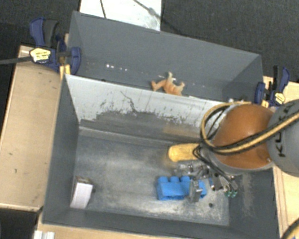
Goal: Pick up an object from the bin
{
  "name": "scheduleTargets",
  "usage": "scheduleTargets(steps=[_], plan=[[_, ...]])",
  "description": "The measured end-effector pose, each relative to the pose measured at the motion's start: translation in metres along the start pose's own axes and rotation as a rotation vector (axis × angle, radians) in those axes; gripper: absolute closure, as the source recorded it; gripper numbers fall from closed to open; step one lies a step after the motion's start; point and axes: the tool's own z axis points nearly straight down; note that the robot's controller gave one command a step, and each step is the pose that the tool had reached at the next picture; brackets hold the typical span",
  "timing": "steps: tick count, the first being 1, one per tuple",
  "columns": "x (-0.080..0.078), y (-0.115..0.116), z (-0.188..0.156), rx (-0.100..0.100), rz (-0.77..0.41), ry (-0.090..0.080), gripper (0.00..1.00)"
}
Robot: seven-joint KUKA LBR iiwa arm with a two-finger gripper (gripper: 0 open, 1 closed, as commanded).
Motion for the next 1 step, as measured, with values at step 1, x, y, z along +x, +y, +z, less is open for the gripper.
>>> scheduleTargets(steps=[1], plan=[[-0.0028, -0.0205, -0.2033, -0.001, -0.032, 0.005, 1.0]])
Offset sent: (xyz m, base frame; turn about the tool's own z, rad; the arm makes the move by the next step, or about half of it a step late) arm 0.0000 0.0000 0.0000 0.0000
